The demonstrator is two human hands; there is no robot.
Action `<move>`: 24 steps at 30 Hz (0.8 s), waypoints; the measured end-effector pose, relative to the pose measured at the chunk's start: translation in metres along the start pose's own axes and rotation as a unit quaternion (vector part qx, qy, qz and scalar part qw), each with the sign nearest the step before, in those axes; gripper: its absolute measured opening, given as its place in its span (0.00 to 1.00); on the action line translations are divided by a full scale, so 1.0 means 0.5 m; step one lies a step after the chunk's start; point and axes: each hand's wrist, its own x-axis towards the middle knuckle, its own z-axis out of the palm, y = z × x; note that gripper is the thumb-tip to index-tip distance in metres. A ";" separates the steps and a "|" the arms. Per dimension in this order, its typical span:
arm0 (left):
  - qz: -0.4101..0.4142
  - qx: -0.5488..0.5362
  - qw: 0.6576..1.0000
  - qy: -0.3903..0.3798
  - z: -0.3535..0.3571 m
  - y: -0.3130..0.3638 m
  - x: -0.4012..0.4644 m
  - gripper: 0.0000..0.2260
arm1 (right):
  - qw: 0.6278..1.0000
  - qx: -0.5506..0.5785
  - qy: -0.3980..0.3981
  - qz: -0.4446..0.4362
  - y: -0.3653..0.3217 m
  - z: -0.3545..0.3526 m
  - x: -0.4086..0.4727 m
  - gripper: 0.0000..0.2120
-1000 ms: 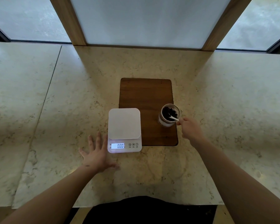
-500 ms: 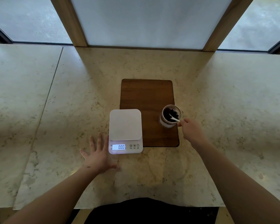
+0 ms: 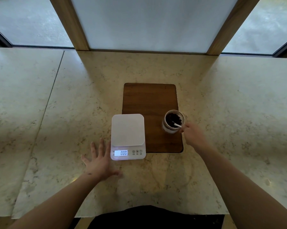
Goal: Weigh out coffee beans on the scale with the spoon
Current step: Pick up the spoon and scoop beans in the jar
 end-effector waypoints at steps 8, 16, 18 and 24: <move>-0.004 0.007 1.000 0.006 0.005 -0.002 0.008 0.68 | 0.981 0.161 -0.033 0.103 0.007 0.000 0.005 0.15; -0.007 0.005 1.000 0.014 0.012 -0.010 0.014 0.69 | 0.983 0.151 -0.031 0.101 0.017 0.005 0.005 0.14; -0.008 0.006 1.000 0.013 0.012 -0.009 0.015 0.69 | 0.982 0.157 -0.028 0.099 0.014 0.006 0.001 0.14; -0.004 0.009 1.000 0.008 0.005 -0.002 0.008 0.68 | 0.978 0.178 -0.027 0.102 0.015 0.008 -0.004 0.14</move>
